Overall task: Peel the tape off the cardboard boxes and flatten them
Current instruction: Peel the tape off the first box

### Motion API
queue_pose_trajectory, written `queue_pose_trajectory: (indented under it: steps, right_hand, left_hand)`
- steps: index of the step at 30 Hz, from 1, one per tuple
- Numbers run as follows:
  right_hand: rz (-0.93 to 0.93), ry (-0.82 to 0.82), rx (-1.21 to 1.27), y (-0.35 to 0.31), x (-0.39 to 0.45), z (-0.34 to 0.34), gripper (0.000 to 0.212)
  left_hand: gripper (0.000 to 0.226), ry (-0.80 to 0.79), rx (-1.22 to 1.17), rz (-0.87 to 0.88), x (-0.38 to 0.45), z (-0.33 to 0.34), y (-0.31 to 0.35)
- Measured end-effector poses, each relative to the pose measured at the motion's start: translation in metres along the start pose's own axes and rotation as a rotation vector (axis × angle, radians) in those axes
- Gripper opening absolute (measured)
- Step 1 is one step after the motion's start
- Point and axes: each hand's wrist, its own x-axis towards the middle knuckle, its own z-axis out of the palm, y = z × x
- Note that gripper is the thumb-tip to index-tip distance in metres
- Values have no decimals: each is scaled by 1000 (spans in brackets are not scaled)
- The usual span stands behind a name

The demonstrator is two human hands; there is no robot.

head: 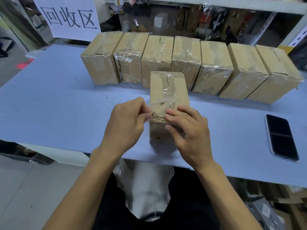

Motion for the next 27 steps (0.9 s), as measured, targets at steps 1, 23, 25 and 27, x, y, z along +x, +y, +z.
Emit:
queue_pose_trajectory:
  steps: [1,23,25,27]
  right_hand:
    - [4,-10,9,0,0,0,25]
    - [-54,-106,38,-5,13,-12,24]
    - [-131,-113,82,-8,11,-12,20]
    - [-168,-126,95,-13,7,-9,21]
  left_hand:
    - [17,-49,-17,-23,7,-6,-1]
    - [29,-152,-228,-112,52,-4,8]
    - [22,-43,-294,-162,71,-1,11]
    - [23,-42,-268,-152,88,5,16]
